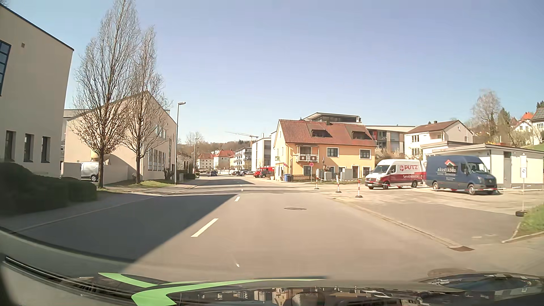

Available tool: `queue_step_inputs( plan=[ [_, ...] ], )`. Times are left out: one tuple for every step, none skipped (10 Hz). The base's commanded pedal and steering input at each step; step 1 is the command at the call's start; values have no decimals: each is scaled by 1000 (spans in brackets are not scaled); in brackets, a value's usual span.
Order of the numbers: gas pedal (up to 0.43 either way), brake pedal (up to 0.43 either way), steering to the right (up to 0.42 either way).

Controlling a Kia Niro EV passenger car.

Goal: Follow the waypoints while adhering to traffic rules and regulations

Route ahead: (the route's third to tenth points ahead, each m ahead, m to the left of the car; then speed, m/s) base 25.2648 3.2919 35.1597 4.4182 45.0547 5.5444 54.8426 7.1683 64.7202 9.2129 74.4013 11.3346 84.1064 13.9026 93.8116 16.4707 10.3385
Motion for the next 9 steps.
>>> queue_step_inputs(
  plan=[
    [248, 0, -14],
    [248, 0, -15],
    [240, 0, -15],
    [228, 0, -15],
    [209, 0, -18],
    [197, 0, -18],
    [197, 0, -19],
    [197, 0, -19],
    [197, 0, -20]
  ],
)
